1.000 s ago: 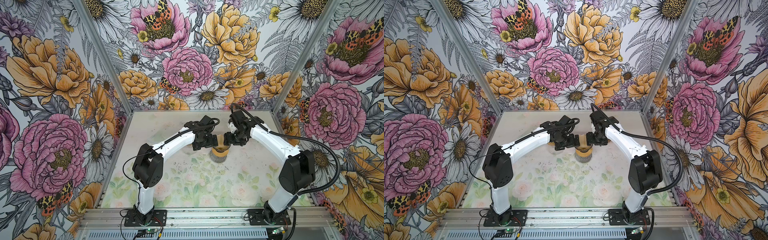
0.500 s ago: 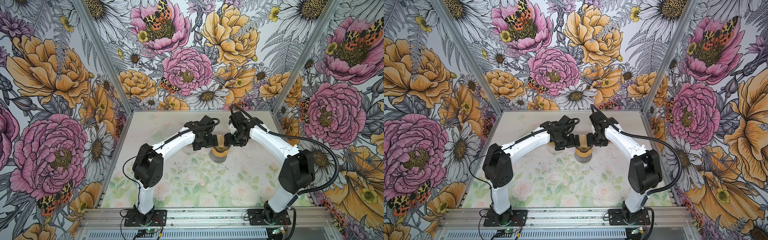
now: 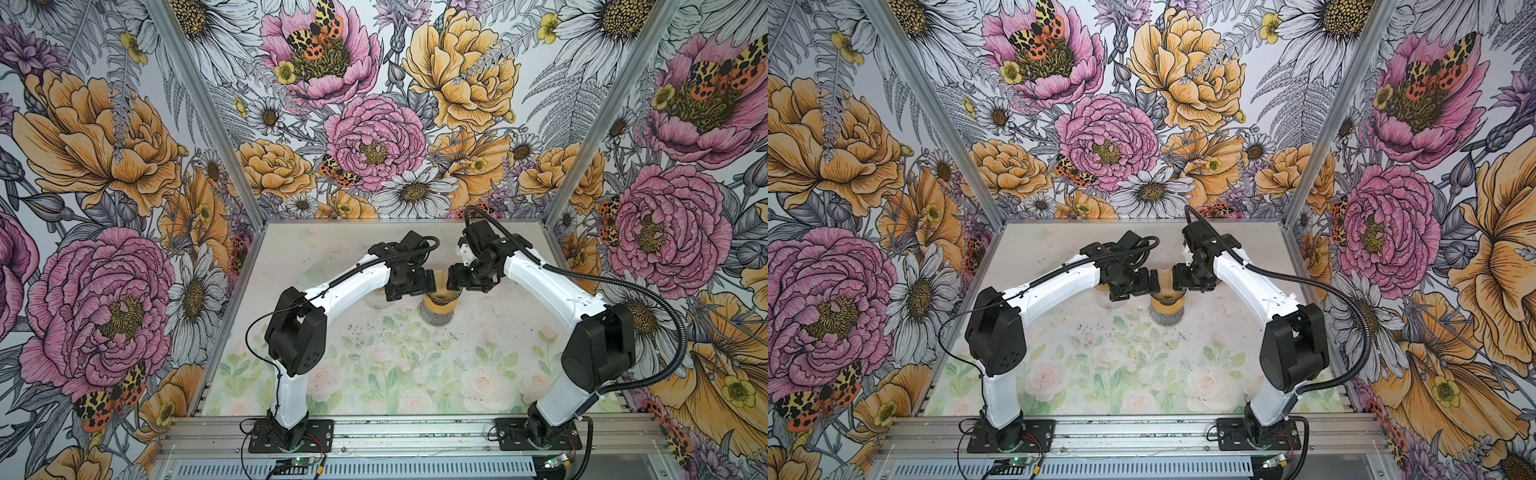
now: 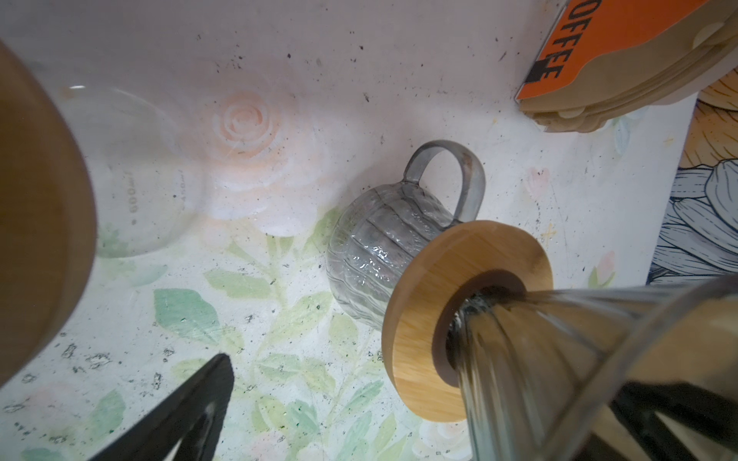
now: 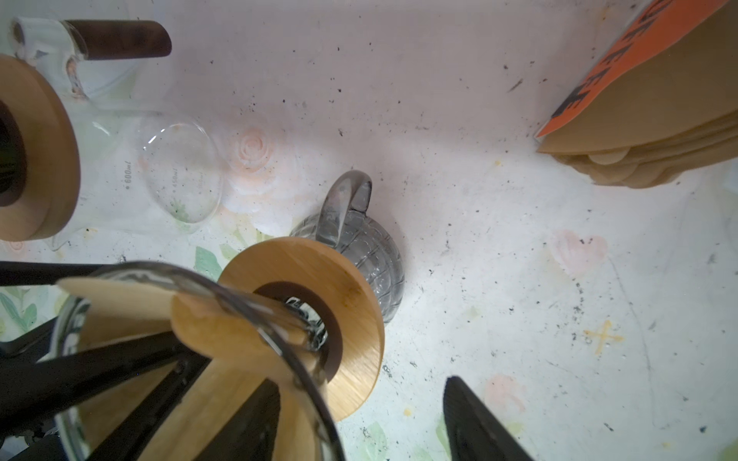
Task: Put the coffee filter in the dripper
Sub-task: 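Press the filter down inside the dripper with both grippers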
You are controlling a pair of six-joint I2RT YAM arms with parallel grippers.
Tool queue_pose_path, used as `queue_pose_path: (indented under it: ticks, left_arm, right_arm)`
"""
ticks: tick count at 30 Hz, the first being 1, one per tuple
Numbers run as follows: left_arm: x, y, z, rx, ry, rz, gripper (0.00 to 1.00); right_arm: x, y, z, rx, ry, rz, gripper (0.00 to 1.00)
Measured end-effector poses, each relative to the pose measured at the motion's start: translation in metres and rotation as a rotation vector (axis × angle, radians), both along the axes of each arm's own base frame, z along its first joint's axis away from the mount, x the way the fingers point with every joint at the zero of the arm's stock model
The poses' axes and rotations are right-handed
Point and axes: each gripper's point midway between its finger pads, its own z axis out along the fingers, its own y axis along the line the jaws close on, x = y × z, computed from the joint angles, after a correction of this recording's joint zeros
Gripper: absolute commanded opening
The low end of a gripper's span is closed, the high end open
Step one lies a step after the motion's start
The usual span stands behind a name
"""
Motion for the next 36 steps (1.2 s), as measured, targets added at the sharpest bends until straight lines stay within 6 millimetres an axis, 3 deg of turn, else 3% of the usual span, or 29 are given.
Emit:
queue_pose_path:
  ticks: [14, 26, 36]
  left_arm:
    - [0.000, -0.001, 0.000, -0.003, 0.002, -0.001, 0.99]
    - [0.000, -0.001, 0.000, -0.003, 0.001, -0.002, 0.99]
    - [-0.001, -0.001, 0.000, -0.003, 0.002, -0.001, 0.99]
  right_arm:
    - [-0.007, -0.009, -0.019, -0.047, 0.031, -0.023, 0.67]
    - [-0.005, -0.009, -0.018, -0.045, 0.025, -0.033, 0.67]
    - [-0.001, 0.005, -0.003, 0.038, -0.004, -0.012, 0.67]
